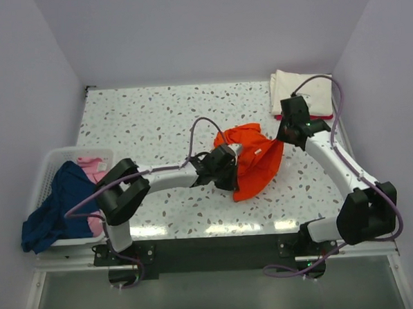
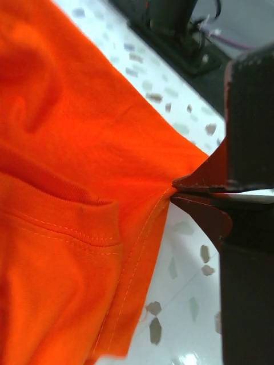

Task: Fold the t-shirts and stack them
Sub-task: Flatten the tshirt out

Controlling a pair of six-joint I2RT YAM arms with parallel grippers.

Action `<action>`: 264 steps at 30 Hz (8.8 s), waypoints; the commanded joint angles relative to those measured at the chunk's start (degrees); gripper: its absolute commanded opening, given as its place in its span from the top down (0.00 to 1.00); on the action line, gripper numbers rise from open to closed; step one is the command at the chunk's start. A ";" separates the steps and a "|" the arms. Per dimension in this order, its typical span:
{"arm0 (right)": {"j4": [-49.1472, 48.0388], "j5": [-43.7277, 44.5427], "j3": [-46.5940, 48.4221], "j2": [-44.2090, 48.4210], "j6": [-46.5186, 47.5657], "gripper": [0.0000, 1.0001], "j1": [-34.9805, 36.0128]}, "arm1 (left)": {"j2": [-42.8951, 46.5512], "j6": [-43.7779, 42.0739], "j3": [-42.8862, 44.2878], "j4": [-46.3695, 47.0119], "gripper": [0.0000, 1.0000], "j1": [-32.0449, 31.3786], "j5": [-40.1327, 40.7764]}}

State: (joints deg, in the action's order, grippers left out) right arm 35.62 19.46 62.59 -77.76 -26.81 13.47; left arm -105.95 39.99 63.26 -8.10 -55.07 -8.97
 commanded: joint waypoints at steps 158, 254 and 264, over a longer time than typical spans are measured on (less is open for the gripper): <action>-2.75 -14.38 -27.44 13.50 -17.67 1.00 -2.75 | 42.57 1.15 -23.00 -14.23 1.00 41.71 6.80; 0.07 -13.93 -20.05 14.30 -5.89 1.00 -18.84 | 45.30 8.27 -21.00 -31.70 1.00 0.31 16.78; 1.65 -18.84 -12.68 15.18 -7.11 1.00 -18.75 | 52.25 -1.83 -4.83 -40.68 1.00 15.59 26.44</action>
State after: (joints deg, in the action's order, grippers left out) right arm 37.41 4.34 44.88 -64.10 -33.43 -5.02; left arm -54.65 43.18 53.74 -44.97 -42.11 11.92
